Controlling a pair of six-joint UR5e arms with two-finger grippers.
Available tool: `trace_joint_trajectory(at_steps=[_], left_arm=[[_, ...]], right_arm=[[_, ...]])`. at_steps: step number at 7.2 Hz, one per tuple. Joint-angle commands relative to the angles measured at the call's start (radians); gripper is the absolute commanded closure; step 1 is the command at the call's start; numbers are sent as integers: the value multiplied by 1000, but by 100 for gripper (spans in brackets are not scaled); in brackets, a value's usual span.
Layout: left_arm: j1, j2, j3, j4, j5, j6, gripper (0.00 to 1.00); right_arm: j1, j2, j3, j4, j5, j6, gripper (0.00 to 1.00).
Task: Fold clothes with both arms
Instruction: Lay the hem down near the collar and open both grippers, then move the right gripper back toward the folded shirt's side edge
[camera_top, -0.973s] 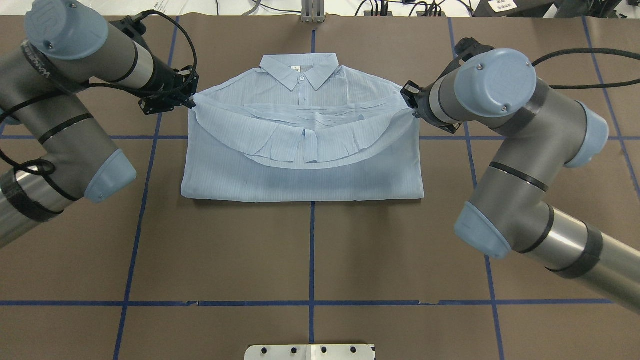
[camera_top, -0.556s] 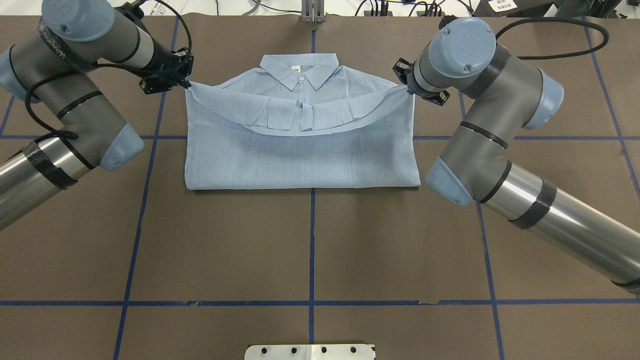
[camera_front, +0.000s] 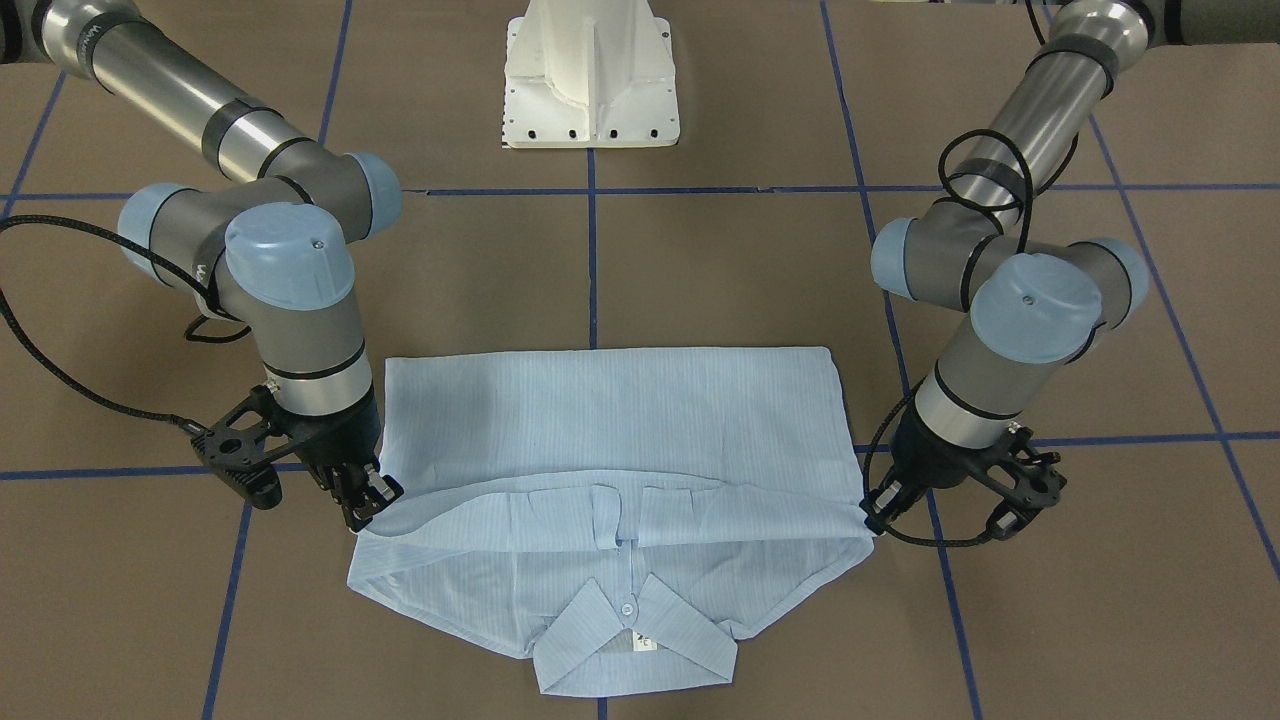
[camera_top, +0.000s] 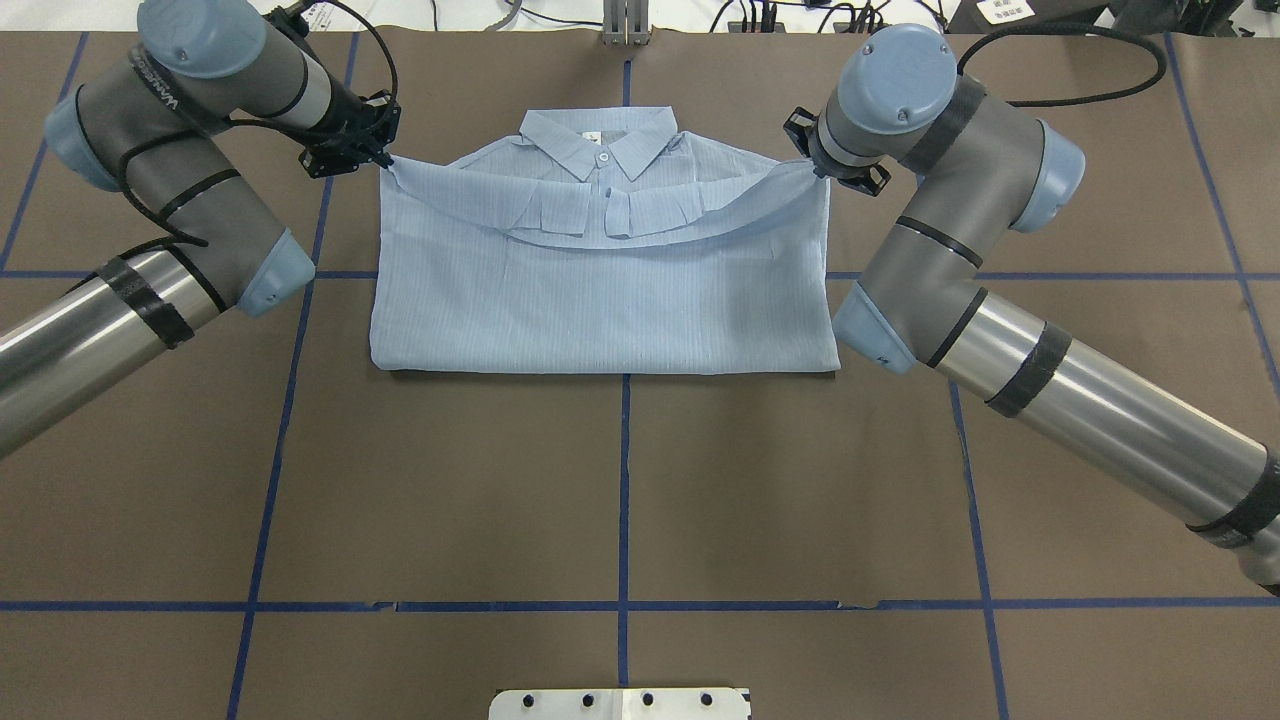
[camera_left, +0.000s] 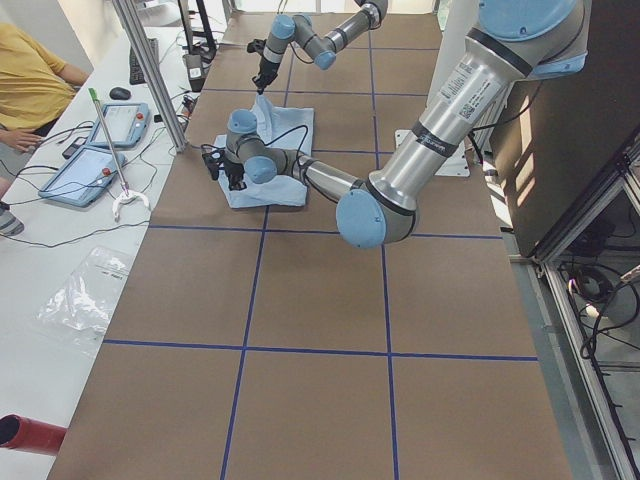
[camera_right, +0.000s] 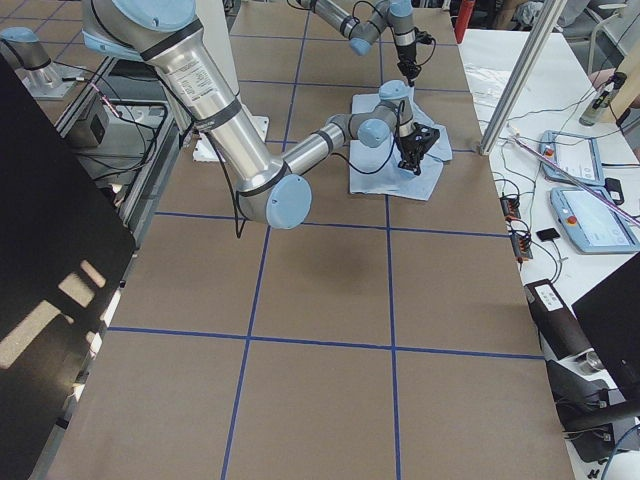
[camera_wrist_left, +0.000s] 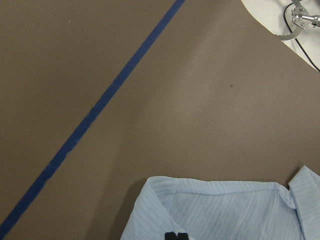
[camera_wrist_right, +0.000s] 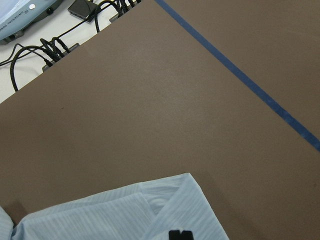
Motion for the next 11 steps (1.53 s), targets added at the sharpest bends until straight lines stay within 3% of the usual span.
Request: trace_joint_trajectory(at_steps=[1,4,5,6,9,10,11], left_arm=[[2,-9,52,-35,2,1,100],[5,-12,52,-33,2,1,100],[5,-11,52,-33,2,1,85],[5,-9,52,-33,2,2,71],[2,-5,26,-30,0,4,64],[1,-1,6,-26,-4,4,64],[-1,21,-19,-26,-4,2,64]], right_arm=[[1,9,-28,4,0,-20,100],[-1,12,-42,6,0,-37,99],[1,12,-57,55,0,-35,61],[-1,19,-79,84,0,-34,39],[1,20,-40,89,26,-20,13],[2,-31,60,81,69,-16,13],[-29,-150,211,75,74,10,11]])
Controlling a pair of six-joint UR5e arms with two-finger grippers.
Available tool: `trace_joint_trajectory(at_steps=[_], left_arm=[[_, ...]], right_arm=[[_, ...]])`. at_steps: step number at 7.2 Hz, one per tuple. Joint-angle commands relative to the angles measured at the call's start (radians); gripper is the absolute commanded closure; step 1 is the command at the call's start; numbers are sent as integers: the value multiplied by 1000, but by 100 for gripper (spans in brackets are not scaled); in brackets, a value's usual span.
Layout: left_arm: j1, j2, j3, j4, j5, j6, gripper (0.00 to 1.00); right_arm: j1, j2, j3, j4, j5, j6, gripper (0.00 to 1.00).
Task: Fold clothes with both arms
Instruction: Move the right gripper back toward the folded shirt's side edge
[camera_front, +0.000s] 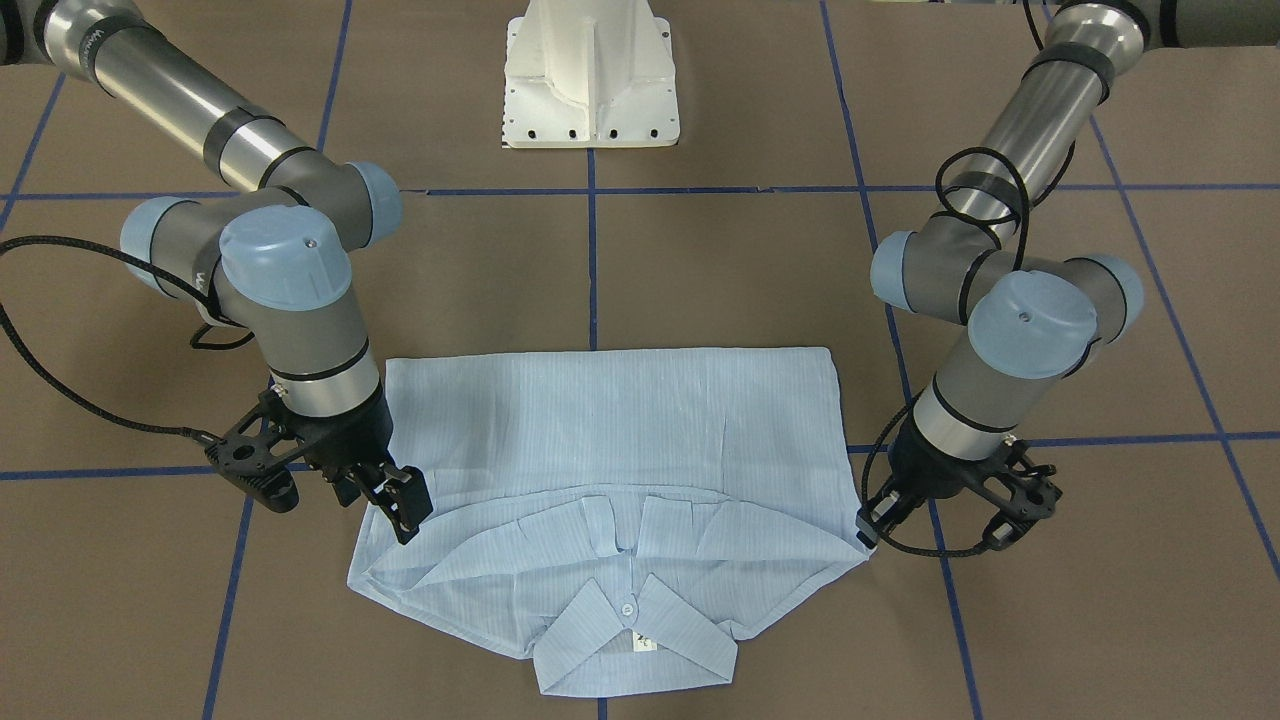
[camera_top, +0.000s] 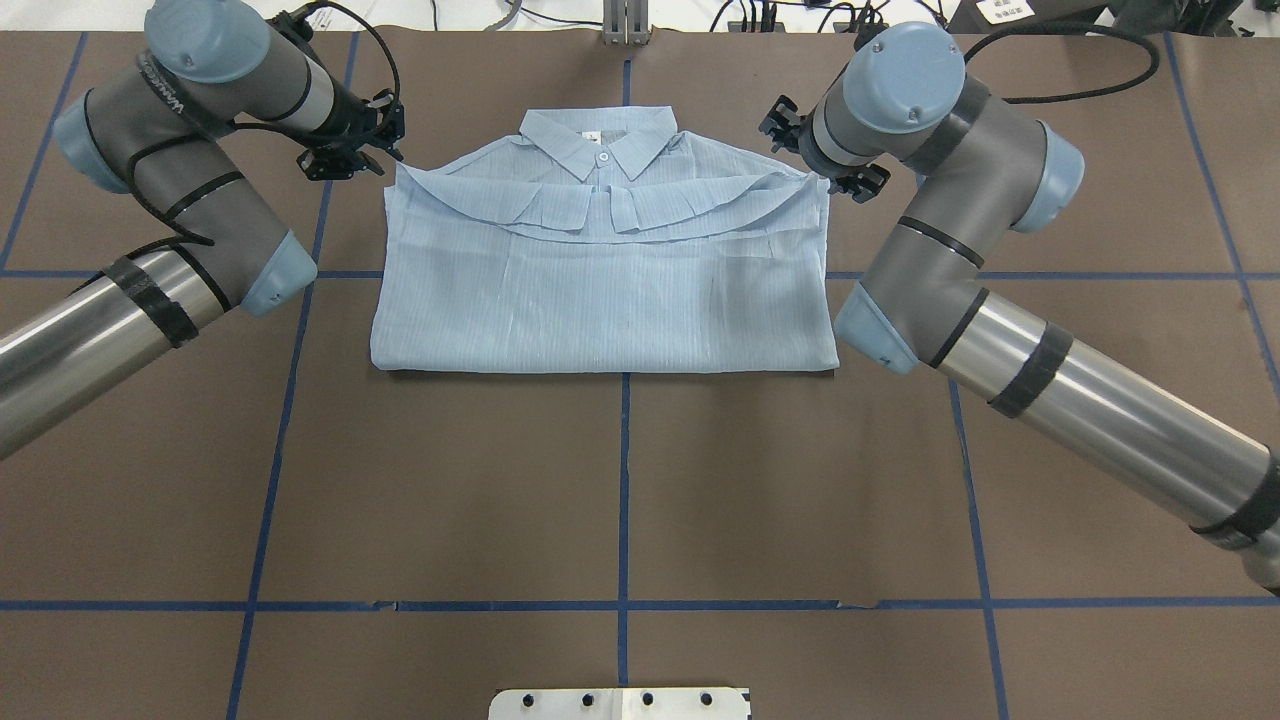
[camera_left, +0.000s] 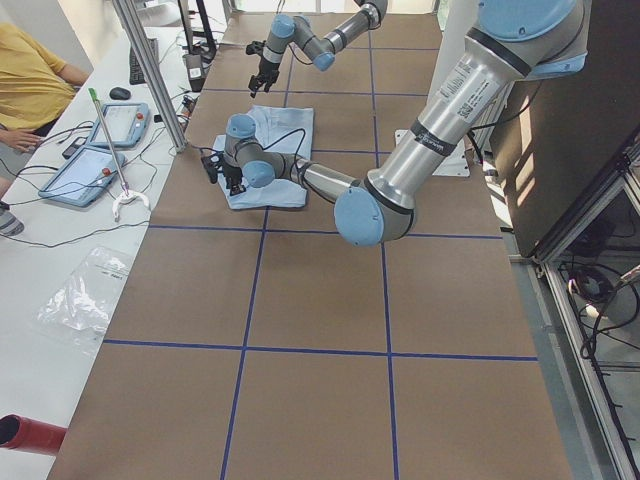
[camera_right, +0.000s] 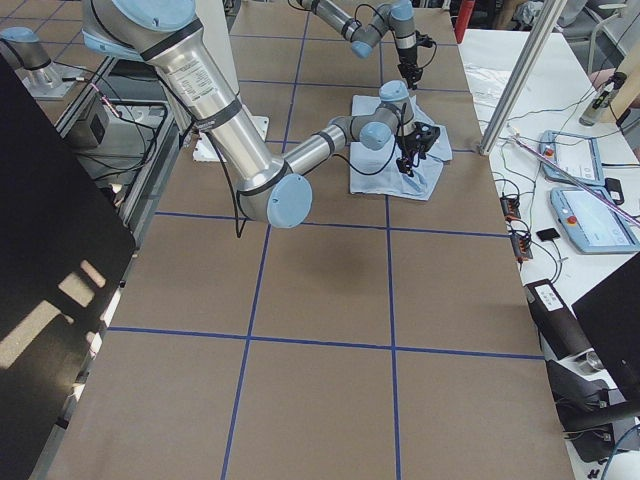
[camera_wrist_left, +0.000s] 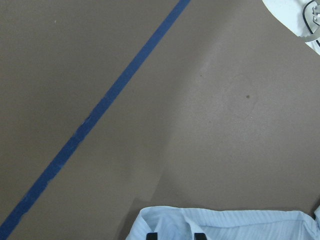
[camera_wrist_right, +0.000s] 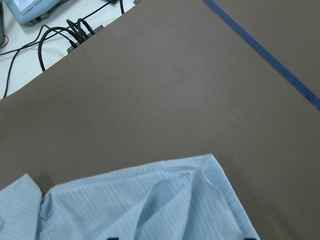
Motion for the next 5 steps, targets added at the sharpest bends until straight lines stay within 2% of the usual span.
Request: trace_joint_trajectory(at_steps=[1,2,4,5], left_arm=[[-2,38,-51,-3,-2,0,64],[-2,41,-53,-4,1,2,64],[-4,51,-73,-3,6,2,65],[-4,51,-75,-3,8,2,65]], right_arm=[[-49,-196,244,-5,19,44,9],[-77,-242,283,-4,19,102,8],[-135,-317,282,18,16,224,9],[-138,-319,267,54,21,258,9]])
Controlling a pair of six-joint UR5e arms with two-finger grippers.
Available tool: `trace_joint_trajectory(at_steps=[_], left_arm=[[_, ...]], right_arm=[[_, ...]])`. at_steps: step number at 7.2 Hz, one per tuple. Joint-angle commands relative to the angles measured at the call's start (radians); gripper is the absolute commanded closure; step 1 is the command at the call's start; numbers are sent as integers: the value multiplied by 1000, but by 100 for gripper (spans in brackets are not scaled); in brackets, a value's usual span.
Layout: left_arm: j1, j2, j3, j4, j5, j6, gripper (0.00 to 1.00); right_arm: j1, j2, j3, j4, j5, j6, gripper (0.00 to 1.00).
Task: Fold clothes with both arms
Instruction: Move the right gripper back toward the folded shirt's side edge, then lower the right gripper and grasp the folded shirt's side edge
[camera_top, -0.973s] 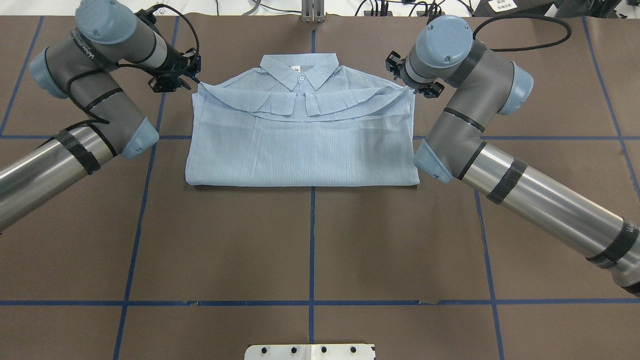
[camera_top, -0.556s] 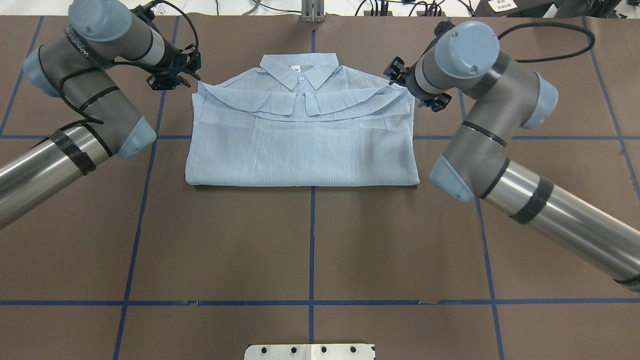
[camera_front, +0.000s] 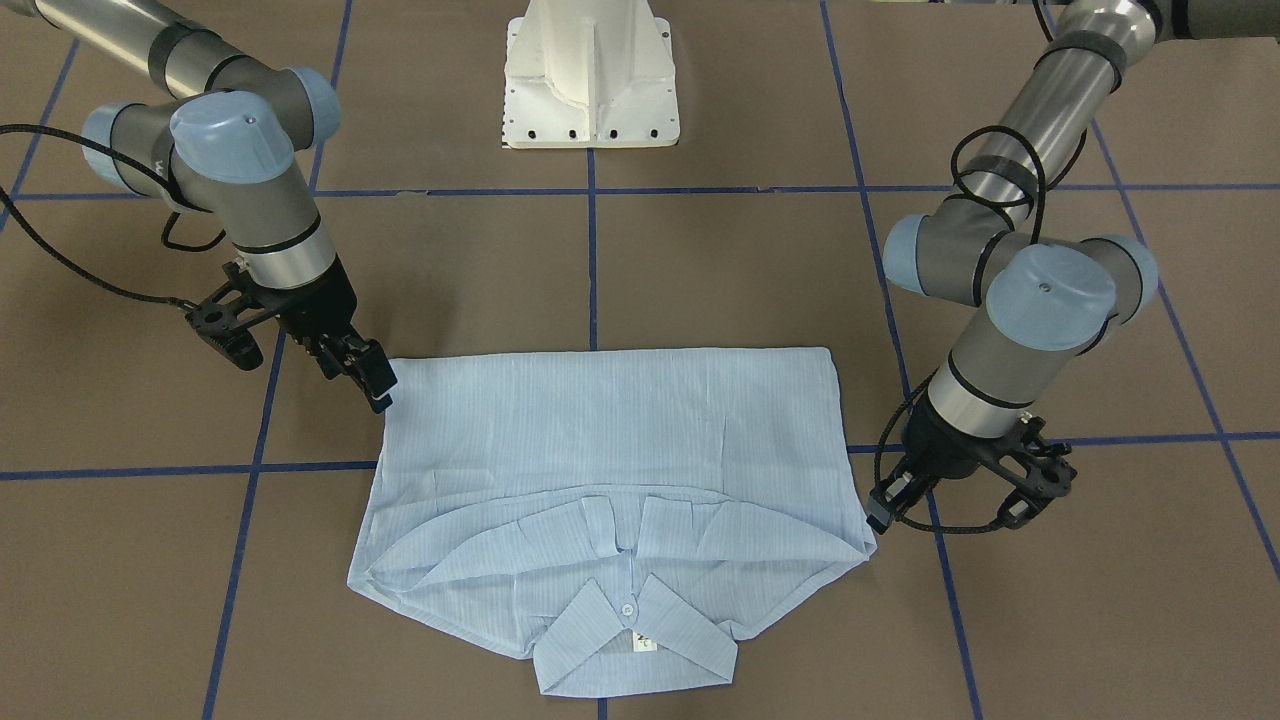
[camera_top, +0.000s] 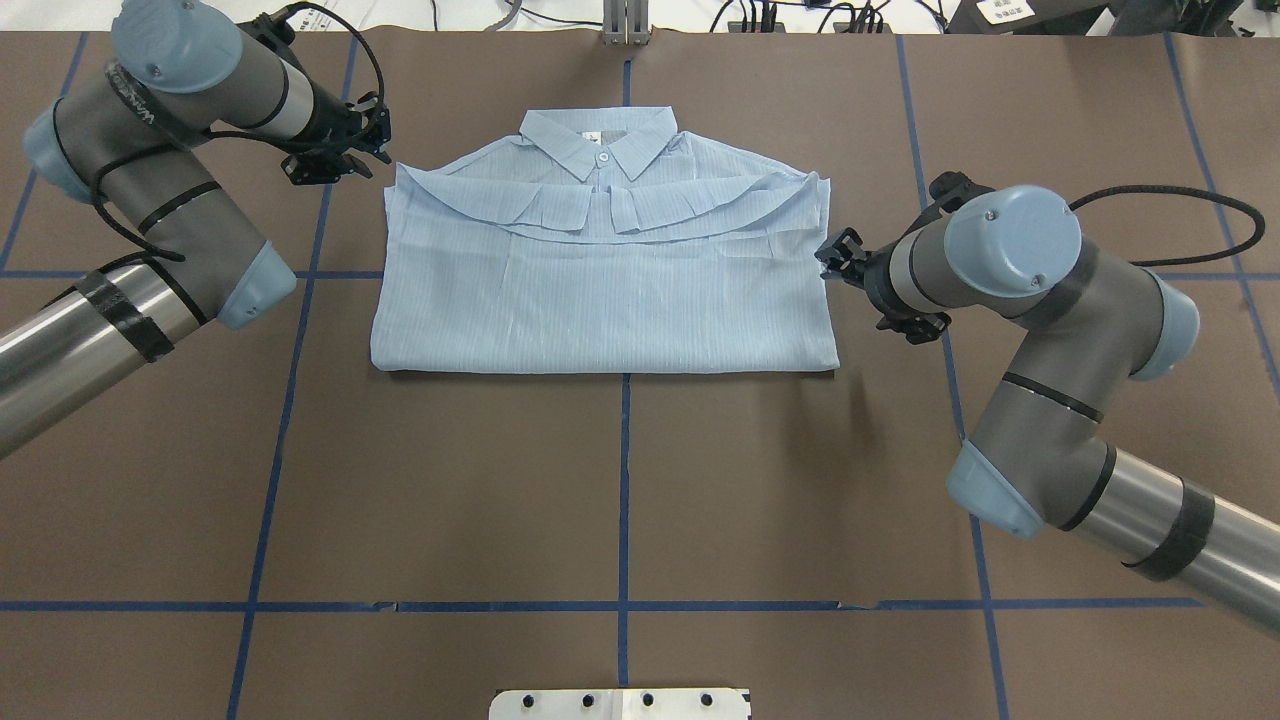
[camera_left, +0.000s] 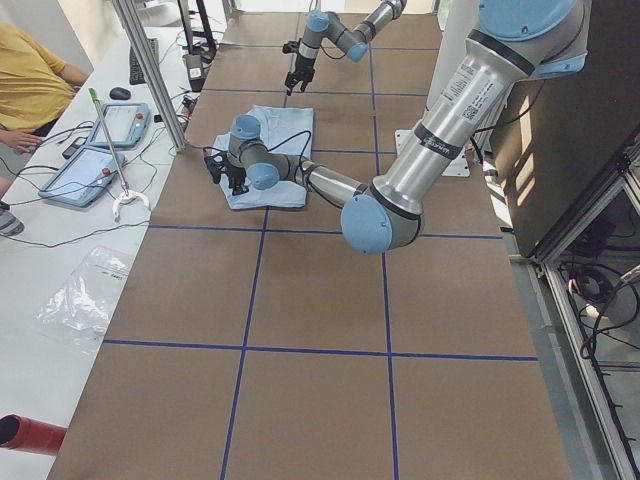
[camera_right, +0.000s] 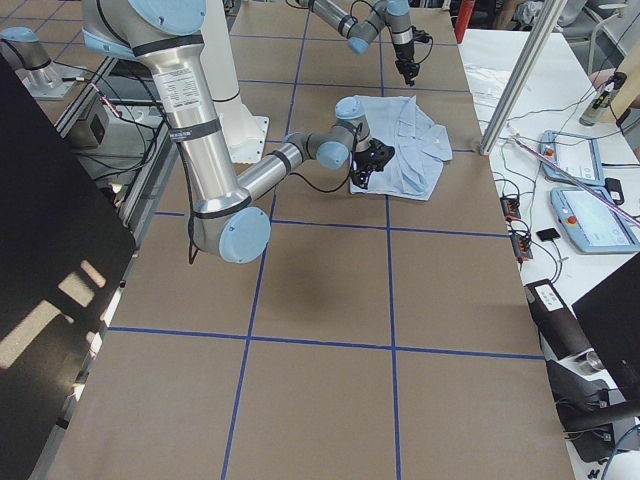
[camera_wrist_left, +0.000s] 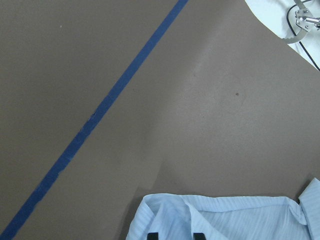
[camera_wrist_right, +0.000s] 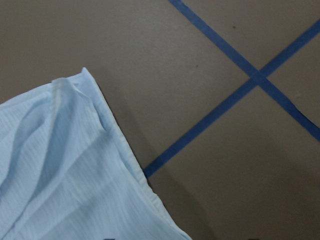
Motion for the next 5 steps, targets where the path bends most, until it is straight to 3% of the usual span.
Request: trace_joint_trajectory(at_steps=[1,5], left_arm=[[-1,2,-10,2,13,0,65],[-2,3,-16,2,27,0,65]], right_arm=[[-36,-21,-12,44,3,79,9],[-96,-6,-54,44,3,79,12]])
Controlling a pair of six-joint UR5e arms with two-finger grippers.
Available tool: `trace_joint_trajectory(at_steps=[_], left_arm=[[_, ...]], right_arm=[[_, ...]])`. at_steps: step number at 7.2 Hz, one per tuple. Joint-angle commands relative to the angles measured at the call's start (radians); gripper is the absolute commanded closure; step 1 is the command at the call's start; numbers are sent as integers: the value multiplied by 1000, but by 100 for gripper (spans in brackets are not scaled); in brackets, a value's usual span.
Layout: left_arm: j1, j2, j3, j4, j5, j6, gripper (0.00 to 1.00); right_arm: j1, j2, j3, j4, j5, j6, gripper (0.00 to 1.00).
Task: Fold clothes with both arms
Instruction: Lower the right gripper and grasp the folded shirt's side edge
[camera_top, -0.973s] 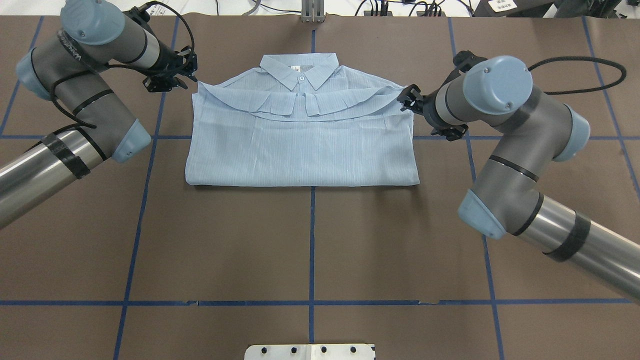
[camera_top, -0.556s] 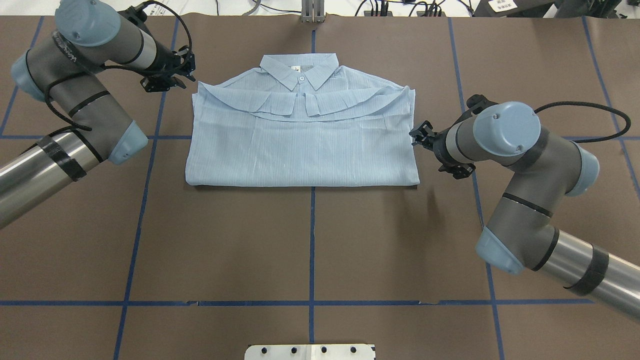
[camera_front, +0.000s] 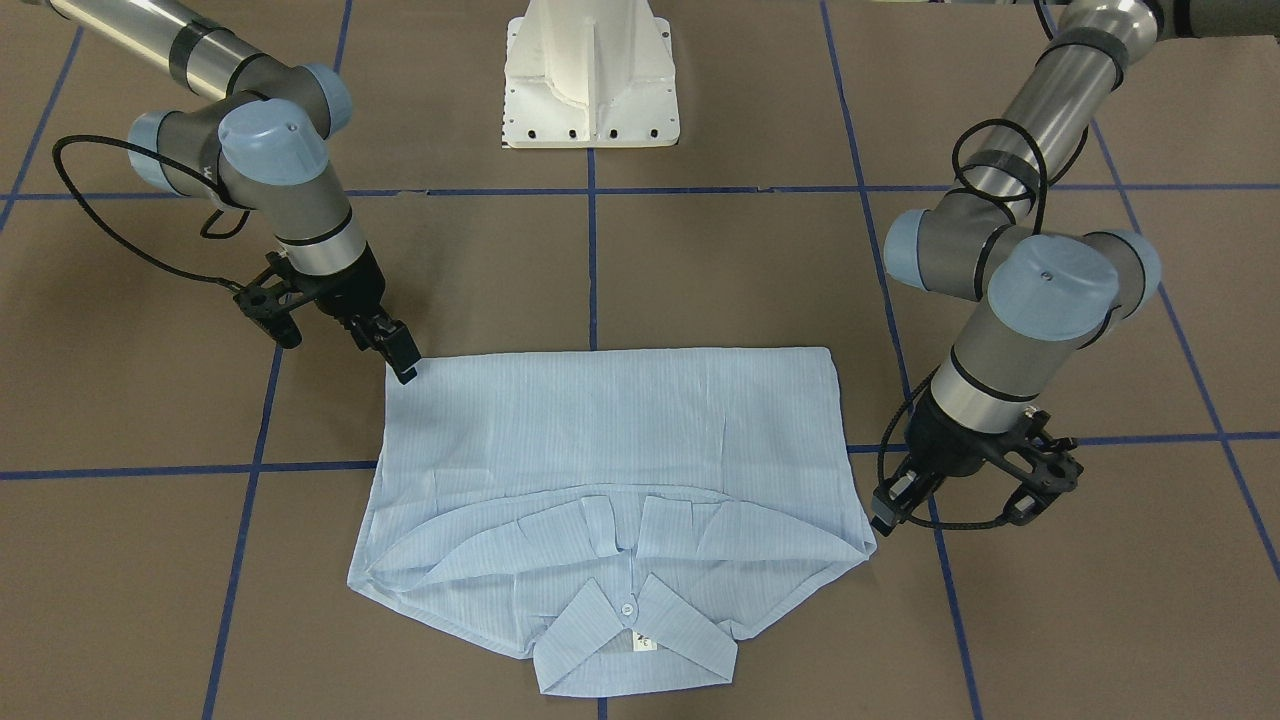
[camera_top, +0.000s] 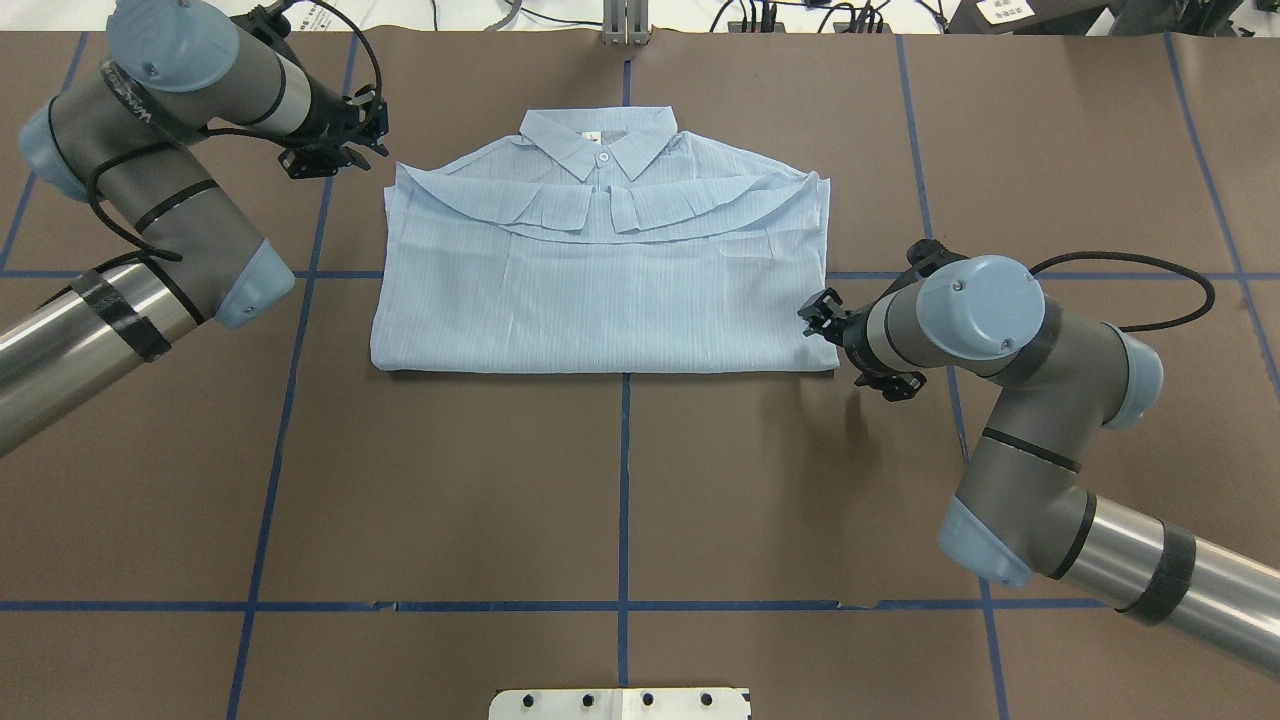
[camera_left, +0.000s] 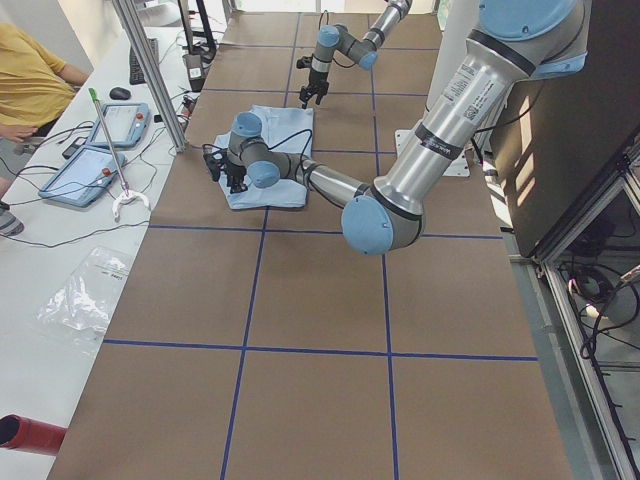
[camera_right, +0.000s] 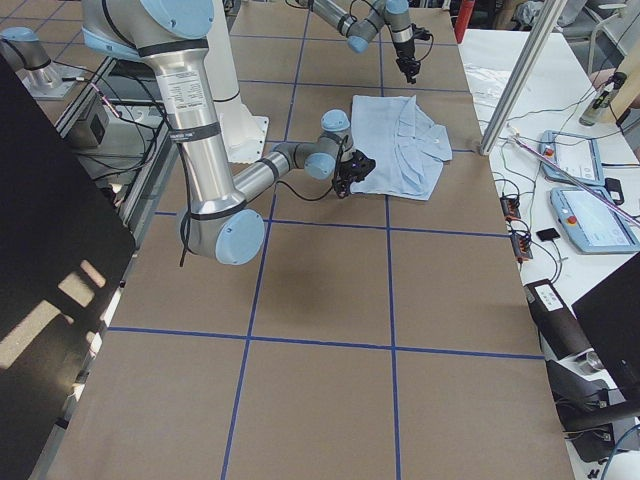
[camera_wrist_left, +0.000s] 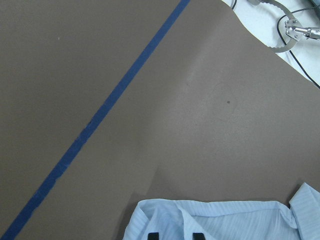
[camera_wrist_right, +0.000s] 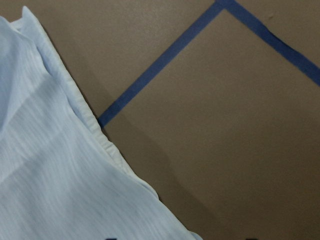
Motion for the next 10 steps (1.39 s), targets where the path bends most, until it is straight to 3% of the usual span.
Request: trace_joint_trajectory(at_steps=[1,3,4,5,6,8,10], left_arm=[[0,0,-1,0,1,0,65],[-2,0,-1,0,1,0,65],[-2,0,-1,0,1,0,65],[-2,11,-1,0,1,0,66],[0,26,-15,0,1,0,66],[-2,31,-26,0,12,0,68],[-2,31,-26,0,12,0,69]], right_arm=[[-10,10,-22,1,3,0,13],[-10,13,-22,1,3,0,19],[-11,13,-22,-1,3,0,29],[-10,15,-17,-2,3,1,72],[-10,15,-19,-2,4,0,100],[1,15,-9,-2,47,0,100],[17,-11,59,-12,81,0,100]])
